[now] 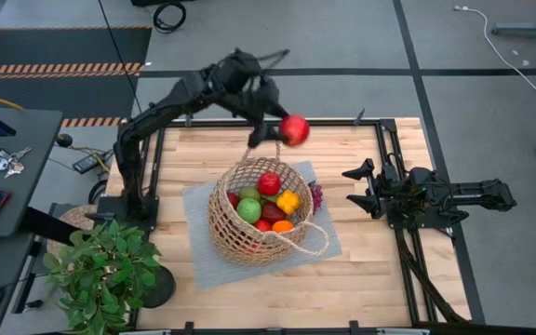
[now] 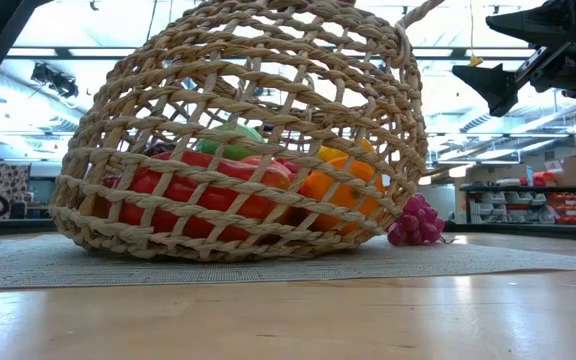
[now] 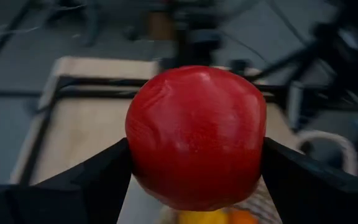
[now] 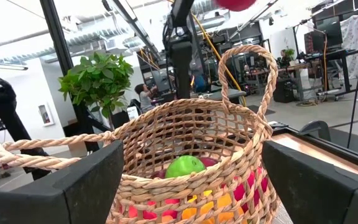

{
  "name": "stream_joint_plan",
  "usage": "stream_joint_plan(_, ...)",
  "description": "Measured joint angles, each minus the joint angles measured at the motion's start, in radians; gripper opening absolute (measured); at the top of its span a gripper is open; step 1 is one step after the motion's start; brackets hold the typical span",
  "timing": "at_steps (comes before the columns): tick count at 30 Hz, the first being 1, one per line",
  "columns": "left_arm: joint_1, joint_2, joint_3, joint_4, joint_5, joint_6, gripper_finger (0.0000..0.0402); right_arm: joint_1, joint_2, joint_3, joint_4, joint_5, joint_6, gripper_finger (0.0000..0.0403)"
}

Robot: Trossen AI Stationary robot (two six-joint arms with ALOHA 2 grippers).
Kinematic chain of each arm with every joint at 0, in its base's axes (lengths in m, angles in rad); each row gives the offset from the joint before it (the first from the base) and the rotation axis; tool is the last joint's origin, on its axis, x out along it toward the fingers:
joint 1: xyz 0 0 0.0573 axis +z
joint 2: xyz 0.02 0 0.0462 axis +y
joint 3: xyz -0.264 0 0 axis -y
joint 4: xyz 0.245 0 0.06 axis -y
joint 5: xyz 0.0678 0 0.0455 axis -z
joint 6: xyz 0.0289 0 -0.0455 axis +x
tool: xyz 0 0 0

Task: Build produce basket
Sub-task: Put the red apple into the basket

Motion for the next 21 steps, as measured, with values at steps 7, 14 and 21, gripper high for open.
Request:
stream_joint_plan(7,-0.135,0.000,0.000,0.069,0.051,0.047,0.0325,0.000,0.000,0.000,0.000,0.000,0.000,0.0384)
stream_joint_plan(14,-0.202,0.000,0.000,0.106,0.004,0.172,0.0325,0.000,0.000,0.000,0.000,0.000,0.000,0.0384)
stream_joint_plan(21,-0.298,0.000,0.000,0.046,-0.266,0.676,0.0325,0.000,0.000,0.000,0.000,0.000,0.000,0.0384)
